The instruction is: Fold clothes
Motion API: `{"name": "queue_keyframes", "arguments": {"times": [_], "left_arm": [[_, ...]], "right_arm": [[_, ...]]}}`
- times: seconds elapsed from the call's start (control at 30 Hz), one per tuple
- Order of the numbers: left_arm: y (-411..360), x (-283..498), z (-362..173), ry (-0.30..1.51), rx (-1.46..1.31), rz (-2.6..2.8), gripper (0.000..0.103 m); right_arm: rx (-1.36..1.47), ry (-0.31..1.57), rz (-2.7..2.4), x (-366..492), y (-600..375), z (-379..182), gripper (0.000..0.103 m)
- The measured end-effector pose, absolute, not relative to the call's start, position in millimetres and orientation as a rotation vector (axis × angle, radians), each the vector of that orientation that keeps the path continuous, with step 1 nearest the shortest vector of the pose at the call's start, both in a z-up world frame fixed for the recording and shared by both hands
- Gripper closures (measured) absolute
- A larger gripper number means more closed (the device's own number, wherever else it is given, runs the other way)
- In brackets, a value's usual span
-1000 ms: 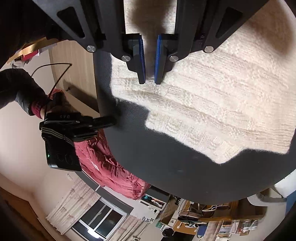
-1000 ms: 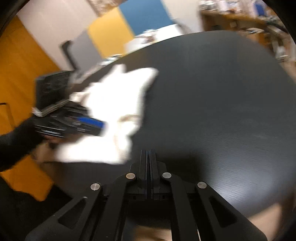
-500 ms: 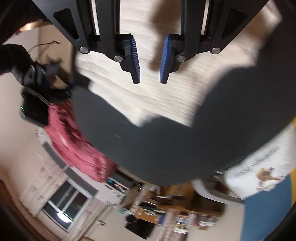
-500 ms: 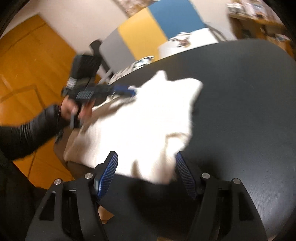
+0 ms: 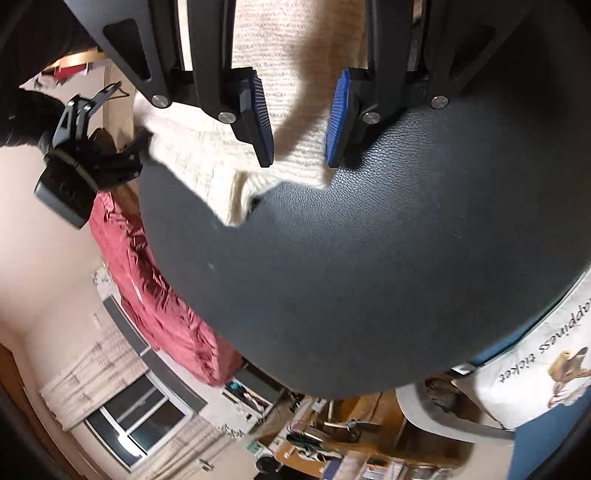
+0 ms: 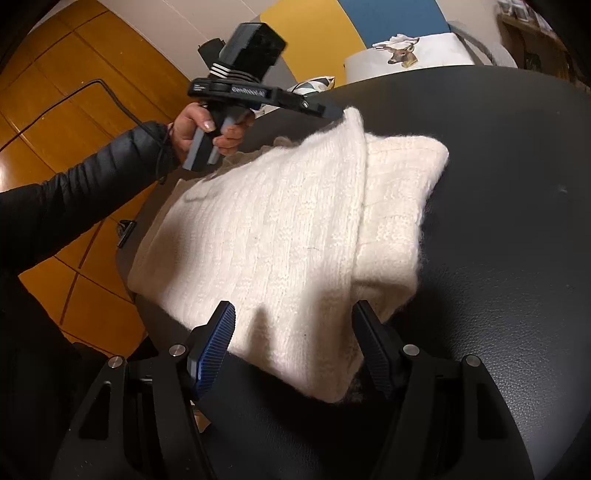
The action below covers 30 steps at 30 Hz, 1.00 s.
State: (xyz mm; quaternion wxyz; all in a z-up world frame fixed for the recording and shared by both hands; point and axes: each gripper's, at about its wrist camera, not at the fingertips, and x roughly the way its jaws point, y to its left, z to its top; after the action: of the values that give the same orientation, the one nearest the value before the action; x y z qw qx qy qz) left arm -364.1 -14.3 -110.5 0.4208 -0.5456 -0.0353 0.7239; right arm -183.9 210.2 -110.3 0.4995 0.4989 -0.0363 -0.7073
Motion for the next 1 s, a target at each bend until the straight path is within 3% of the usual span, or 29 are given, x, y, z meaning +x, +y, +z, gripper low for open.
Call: {"name": "queue_keyframes", "arguments": {"times": [0.17,0.27,0.3,0.37,0.47,0.63,0.77,1.0], "left_arm": [[-22.7,-367.4,-108.4,-0.174,-1.337,1.780,0.077],[-26.0,-367.6,-111.6,-0.132,-1.375,1.799,0.078],[-20.6,-367.6,-112.6,-0.117,-1.378,1.818,0.089],[-18.7,-363.0,-103.7,-0.109,-1.322,1.866,0.096],[-16.3,-349.0,-73.4,-0.137,-1.149,1.909,0.098],[-6.8,-333.0,-40.0,-0.197,-0.956,1.912,0.099],[8.4,-339.3,-58.8,-0.179,-1.019,1.934,0.099],[23.5,-367.8,-138.0,-0.123,-1.344,2.002,0.094]], "right_arm": [[1.208,-0.084,-1.704,-188.0,207.2,-111.9,0.034],[1.202,-0.074,-1.697,-189.7,203.7,-110.8,0.034],[1.202,-0.077,-1.689,-190.8,201.2,-111.7,0.034],[1.205,-0.076,-1.675,-192.9,195.7,-113.9,0.034],[1.195,-0.026,-1.664,-193.0,187.1,-111.7,0.034],[1.170,-0.101,-1.590,-183.8,198.8,-104.4,0.034],[1.224,-0.163,-1.565,-181.5,206.7,-121.5,0.034],[1.252,-0.248,-1.531,-187.2,218.9,-136.5,0.034]]}}
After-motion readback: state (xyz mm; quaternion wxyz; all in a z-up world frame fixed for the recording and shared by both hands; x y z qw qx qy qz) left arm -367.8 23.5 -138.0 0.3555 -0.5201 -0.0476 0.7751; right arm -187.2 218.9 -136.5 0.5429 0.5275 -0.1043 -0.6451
